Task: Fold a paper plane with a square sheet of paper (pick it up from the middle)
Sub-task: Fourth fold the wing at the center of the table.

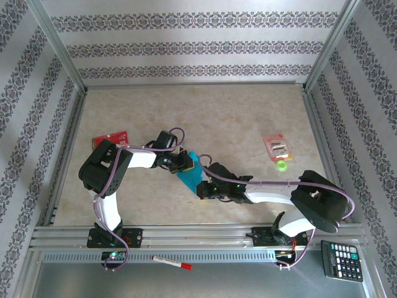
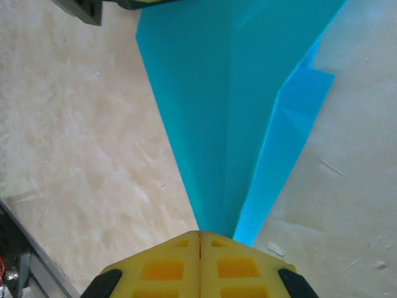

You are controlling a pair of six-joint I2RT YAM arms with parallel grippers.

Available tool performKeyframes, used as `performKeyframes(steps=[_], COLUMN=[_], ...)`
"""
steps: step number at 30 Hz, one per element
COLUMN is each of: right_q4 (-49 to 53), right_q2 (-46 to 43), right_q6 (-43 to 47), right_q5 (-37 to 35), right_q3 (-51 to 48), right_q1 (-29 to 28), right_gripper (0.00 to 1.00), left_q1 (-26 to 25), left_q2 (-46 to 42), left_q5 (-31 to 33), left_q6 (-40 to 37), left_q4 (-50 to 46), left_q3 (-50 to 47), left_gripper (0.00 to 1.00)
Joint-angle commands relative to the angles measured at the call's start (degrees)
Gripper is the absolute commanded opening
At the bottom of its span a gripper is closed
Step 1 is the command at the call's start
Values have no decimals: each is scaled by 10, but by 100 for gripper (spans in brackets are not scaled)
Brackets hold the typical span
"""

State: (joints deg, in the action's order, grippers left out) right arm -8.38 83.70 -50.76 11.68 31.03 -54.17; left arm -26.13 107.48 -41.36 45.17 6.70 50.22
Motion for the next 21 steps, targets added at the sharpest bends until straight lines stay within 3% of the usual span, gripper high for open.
performKeyframes(steps=[1, 21], right_q4=[3, -8], right_q2=[18, 35], right_q6=[7, -3], right_q5=[5, 5], right_q3=[6, -32], right_q1=[-3, 0], right_gripper=[5, 4], left_q1=[11, 11], left_q2=[3, 3], left_q5=[44, 45], left_q6=[-19, -19], left_q4=[-63, -65], left_q3=[-10, -11], left_gripper=[7, 7])
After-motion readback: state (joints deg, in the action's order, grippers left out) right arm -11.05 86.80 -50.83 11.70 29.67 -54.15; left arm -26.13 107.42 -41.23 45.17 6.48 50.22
